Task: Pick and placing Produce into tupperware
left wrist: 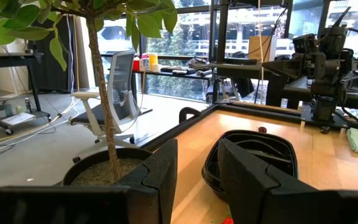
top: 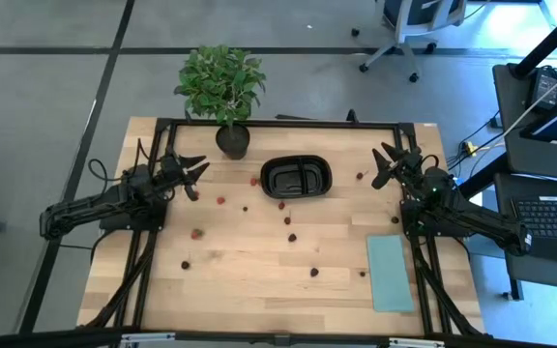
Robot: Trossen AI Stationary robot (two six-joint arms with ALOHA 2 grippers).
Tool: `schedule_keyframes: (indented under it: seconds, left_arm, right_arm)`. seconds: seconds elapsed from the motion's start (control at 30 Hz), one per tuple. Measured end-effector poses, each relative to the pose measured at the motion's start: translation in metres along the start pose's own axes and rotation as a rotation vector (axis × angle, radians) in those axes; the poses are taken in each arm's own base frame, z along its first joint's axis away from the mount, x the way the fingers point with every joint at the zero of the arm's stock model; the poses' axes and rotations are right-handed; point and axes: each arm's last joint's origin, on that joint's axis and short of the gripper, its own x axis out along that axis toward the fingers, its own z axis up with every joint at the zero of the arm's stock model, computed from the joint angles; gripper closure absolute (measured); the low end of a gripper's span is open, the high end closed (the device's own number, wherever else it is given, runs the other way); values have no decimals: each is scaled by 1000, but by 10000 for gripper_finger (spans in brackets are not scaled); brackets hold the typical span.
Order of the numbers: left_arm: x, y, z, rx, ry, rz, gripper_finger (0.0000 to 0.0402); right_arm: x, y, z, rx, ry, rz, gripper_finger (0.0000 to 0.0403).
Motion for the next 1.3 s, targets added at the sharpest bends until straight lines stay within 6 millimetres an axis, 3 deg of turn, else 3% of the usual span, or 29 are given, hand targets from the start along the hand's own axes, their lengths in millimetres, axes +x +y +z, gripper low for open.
schedule_keyframes:
  seconds: [0.87,1.3]
  left_arm:
    - [0,0,0,0,0,0,292]
    - [0,0,0,0,-1,0,292]
  right_arm:
    - [0,0,0,0,0,0,212]
    - [0,0,4,84,-40,5,212]
